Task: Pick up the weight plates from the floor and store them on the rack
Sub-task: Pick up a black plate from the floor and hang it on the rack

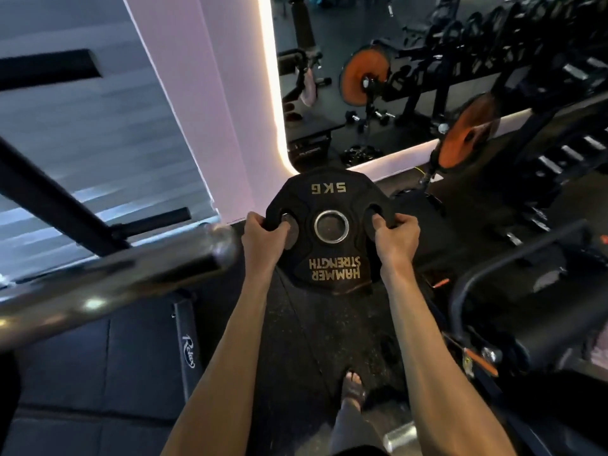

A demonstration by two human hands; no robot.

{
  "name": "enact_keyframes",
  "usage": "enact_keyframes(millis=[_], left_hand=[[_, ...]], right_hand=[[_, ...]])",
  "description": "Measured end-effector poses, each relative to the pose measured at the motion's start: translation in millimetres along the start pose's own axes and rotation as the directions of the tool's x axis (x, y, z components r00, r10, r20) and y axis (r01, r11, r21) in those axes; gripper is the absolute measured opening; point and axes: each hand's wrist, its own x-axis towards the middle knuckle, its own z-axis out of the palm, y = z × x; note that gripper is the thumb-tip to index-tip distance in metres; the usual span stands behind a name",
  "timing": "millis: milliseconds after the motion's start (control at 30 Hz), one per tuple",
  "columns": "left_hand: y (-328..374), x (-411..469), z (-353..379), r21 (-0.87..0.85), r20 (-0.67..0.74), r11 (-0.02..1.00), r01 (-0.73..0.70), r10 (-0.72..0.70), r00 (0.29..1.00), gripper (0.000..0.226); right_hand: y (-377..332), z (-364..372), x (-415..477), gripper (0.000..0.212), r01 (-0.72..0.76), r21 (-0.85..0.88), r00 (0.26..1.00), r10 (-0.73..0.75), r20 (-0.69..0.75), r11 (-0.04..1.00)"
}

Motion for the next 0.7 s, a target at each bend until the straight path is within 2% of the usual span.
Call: enact_keyframes(millis=[167,333,500,700], left_hand=[[22.5,78.9,29.6,-0.044,-0.180,0.998,0.055,-0.062,0.982,0.029],[49.4,146.9,30.1,-0.097,-0.388,0.993,0.064,-0.097,0.916,0.025],[67.7,198.0,5.0,-0.164,-0.594,0.986,0.024,-0.118,0.796,0.022],[94.6,231.9,-47.3,-0.113,-0.812,0.992,-0.060,-0.057,0.581,0.021]], right_hand=[[-35.1,71.6,87.8,0.039,0.044,-0.042,0.990,-0.038,0.135,0.998],[-79.1,151.1,141.0,0.041,0.104,-0.002,0.947,-0.098,0.305,0.995],[-117.9,235.4,160.3,0.042,0.161,0.065,0.876,-0.173,0.449,0.985],[-155.6,332.9,148.5,0.041,0.147,0.185,0.745,-0.232,0.626,0.972]])
